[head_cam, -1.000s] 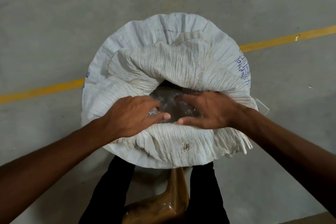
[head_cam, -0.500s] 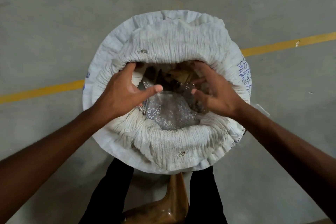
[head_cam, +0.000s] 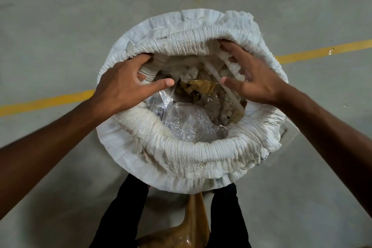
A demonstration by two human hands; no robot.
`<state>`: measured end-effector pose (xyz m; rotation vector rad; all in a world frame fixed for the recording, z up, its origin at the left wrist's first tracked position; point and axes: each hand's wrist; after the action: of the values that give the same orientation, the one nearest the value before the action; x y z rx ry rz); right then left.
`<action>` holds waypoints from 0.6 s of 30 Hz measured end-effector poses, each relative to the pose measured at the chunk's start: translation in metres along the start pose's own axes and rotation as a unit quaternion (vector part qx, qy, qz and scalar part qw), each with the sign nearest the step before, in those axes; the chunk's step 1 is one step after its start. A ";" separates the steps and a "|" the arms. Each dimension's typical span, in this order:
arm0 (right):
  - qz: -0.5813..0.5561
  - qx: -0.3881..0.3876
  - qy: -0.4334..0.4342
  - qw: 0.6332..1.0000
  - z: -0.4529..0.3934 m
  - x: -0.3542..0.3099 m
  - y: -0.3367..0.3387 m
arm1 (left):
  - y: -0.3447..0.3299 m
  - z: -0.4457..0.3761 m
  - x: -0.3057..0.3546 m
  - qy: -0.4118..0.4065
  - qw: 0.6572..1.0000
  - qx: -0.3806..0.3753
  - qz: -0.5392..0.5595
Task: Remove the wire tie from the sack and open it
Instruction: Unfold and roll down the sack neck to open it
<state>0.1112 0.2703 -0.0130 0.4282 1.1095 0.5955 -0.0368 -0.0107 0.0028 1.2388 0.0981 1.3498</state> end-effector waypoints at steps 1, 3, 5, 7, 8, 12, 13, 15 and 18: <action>0.003 -0.007 -0.005 1.000 0.000 0.000 0.001 | 0.001 0.000 0.000 -0.001 1.000 -0.002 -0.002; -0.004 -0.021 -0.018 1.000 0.000 0.000 0.005 | 0.004 -0.003 -0.002 -0.003 1.000 -0.009 -0.007; -0.026 -0.034 -0.024 0.999 -0.002 0.000 0.011 | 0.007 -0.007 -0.002 -0.005 1.000 -0.014 -0.007; -0.050 -0.046 -0.024 0.997 -0.005 -0.001 0.016 | 0.012 -0.010 -0.003 -0.001 1.000 -0.023 -0.002; -0.052 -0.049 -0.021 0.997 -0.007 -0.001 0.019 | 0.014 -0.012 -0.004 -0.001 1.000 -0.028 -0.003; 0.032 -0.046 0.006 0.998 -0.012 -0.001 0.031 | 0.024 -0.020 -0.013 -0.015 0.998 -0.031 -0.060; 0.055 -0.045 0.007 0.997 -0.013 0.000 0.033 | 0.025 -0.022 -0.016 -0.015 0.997 -0.032 -0.071; 0.079 -0.049 0.007 0.996 -0.014 0.001 0.036 | 0.028 -0.024 -0.021 -0.018 0.995 -0.041 -0.094; 0.096 -0.067 0.017 0.993 -0.014 0.001 0.034 | 0.024 -0.020 -0.025 -0.029 0.990 -0.076 -0.118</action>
<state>0.0912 0.2974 0.0010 0.4126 1.0613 0.8451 -0.0745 -0.0233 -0.0030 1.1009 0.0958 1.0951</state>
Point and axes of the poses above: each hand's wrist, its own z-axis away from the middle knuckle, its own y-axis out of the back of the hand, x = y × z, and after that the axes turned 4 degrees about -x, right-handed
